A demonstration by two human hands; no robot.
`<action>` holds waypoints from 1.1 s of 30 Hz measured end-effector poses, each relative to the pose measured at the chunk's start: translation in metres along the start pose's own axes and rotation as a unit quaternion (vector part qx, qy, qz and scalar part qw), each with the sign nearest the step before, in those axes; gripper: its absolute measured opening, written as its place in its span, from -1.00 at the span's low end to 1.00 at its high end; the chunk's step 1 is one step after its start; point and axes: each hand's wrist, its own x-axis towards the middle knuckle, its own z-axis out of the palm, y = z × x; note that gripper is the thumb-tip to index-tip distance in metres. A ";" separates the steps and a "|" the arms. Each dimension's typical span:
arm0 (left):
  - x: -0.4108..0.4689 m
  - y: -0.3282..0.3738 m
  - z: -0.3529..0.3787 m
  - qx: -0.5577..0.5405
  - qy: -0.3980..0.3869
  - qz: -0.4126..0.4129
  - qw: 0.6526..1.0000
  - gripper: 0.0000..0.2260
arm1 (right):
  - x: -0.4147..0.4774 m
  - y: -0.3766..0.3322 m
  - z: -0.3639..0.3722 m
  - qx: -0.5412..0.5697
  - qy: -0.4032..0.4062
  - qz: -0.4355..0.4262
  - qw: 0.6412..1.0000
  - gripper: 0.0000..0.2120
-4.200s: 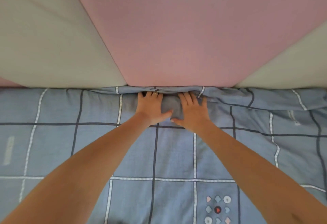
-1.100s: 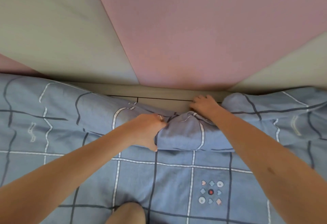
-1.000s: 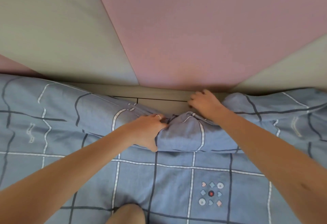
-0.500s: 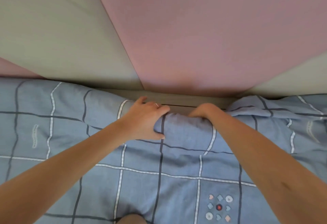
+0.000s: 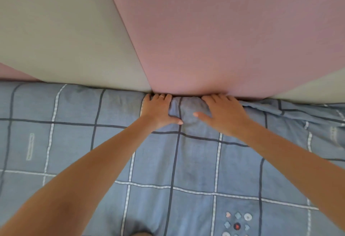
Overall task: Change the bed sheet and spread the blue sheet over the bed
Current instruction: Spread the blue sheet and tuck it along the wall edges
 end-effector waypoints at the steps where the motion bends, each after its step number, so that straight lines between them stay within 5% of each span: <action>1: -0.003 0.000 0.003 0.004 0.022 -0.001 1.000 -0.16 | -0.012 -0.001 0.004 -0.011 0.033 -0.025 0.999 -0.19; 5: -0.038 0.006 0.034 0.017 0.156 -0.035 0.987 -0.24 | -0.034 0.030 0.033 -0.093 -0.022 -0.050 0.994 -0.02; 9: -0.061 0.006 0.060 -0.037 0.048 -0.085 0.995 -0.21 | -0.031 0.073 0.034 -0.042 -0.143 0.113 0.982 0.19; 12: -0.056 0.002 0.051 -0.048 -0.024 -0.088 0.995 -0.28 | -0.026 0.064 0.032 -0.033 -0.113 0.161 0.980 0.13; 16: -0.083 0.002 0.023 -0.109 -0.079 -0.058 0.989 -0.32 | -0.088 0.039 0.048 -0.051 0.056 0.128 0.989 -0.02; 20: -0.100 0.018 0.006 -0.118 -0.134 0.012 0.984 -0.34 | -0.190 0.052 0.086 -0.038 0.028 0.111 0.993 0.23; 23: -0.100 0.062 0.000 -0.124 -0.190 0.074 0.971 -0.20 | -0.289 0.056 0.124 0.046 -0.100 0.206 0.972 0.52; 27: -0.096 0.146 0.004 -0.181 -0.235 0.031 0.955 -0.03 | -0.367 0.075 0.159 0.041 -0.179 0.202 0.962 0.61; 33: -0.051 0.246 0.014 -0.268 -0.241 -0.166 0.918 0.33 | -0.297 0.218 0.128 -0.073 -0.091 0.096 0.989 0.30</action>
